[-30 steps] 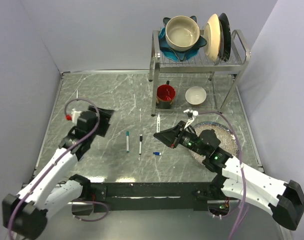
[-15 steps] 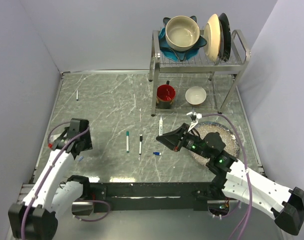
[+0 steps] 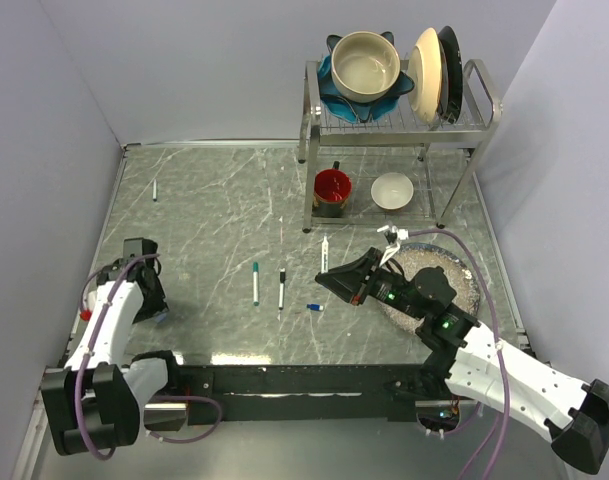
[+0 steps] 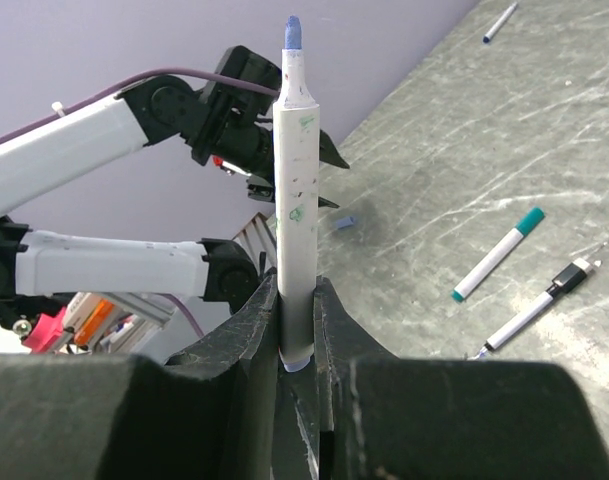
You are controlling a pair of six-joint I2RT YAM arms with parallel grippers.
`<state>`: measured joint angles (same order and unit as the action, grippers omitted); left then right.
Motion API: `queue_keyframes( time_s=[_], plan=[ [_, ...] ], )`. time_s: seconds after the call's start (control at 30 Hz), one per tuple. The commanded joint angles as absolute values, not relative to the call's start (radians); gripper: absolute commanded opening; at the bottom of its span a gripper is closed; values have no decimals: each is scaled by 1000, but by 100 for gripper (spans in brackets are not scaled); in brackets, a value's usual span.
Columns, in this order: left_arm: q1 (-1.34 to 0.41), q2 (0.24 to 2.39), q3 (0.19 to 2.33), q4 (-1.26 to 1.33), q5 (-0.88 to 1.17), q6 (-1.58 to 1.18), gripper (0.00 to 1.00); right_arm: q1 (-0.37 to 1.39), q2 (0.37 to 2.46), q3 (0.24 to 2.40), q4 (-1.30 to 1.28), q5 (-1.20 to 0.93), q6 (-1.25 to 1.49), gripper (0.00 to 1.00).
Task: Insert the pens into the pen caps
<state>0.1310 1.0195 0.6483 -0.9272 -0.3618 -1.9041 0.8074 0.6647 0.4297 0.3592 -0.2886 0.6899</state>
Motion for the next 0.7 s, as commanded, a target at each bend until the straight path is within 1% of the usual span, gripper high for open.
queue_keyframes(
  time_s=[0.0, 0.17, 0.37, 0.67],
  plan=[
    [160, 977, 611, -939, -354, -1898, 62, 811, 678, 443, 384, -279, 686, 0],
    [178, 969, 542, -841, -336, -1885, 61, 810, 669, 439, 388, -267, 696, 0],
    [184, 1068, 583, -885, -353, -1881, 54, 811, 660, 442, 374, -245, 687, 0],
    [199, 1057, 522, -821, -390, -1890, 50, 810, 681, 445, 387, -268, 686, 0]
  ],
)
